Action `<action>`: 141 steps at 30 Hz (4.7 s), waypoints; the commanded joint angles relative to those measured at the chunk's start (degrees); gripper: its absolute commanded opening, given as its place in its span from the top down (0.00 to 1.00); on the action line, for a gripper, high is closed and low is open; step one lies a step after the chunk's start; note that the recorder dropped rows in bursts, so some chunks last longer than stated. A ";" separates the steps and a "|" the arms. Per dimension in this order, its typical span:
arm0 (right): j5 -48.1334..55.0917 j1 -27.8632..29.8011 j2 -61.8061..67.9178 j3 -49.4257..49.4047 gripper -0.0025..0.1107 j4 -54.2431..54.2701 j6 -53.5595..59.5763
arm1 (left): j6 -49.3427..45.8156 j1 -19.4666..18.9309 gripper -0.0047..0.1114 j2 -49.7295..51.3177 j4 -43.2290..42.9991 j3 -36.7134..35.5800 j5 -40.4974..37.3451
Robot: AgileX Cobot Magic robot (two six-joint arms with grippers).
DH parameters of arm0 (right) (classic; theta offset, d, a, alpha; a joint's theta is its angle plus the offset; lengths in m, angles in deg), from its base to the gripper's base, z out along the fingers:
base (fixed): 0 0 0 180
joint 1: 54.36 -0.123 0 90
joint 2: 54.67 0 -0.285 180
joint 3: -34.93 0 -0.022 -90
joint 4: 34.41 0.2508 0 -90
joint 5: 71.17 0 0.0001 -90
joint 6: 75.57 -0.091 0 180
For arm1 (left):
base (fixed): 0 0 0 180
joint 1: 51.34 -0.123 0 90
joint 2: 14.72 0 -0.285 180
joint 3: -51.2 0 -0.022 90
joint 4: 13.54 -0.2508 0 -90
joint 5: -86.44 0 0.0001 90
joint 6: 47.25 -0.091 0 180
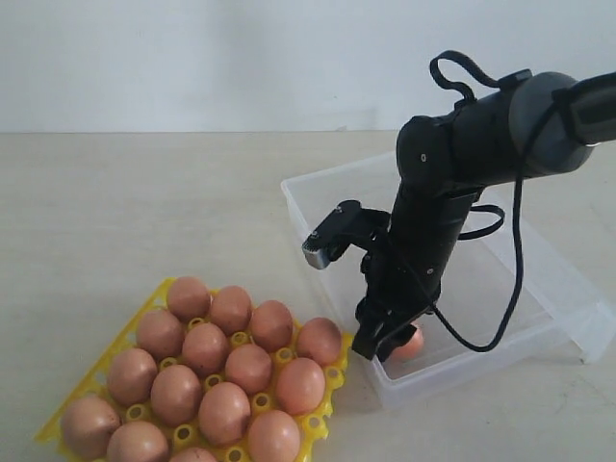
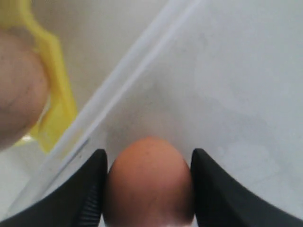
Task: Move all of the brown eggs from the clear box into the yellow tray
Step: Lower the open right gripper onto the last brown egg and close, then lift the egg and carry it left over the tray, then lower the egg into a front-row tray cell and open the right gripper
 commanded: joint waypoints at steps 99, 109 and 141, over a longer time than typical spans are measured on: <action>-77.00 -21.14 -19.34 -24.69 0.98 -99.24 -101.80 | -0.24 0.03 0.92 -0.17 0.00 -0.23 0.35; -78.64 -21.14 -13.06 -24.69 0.98 -99.12 -98.80 | -0.24 0.03 0.92 -0.17 0.00 -0.23 0.35; -77.05 -21.14 -10.82 -24.69 0.98 -93.15 -98.56 | -0.24 0.03 0.92 -0.17 0.00 -0.23 0.35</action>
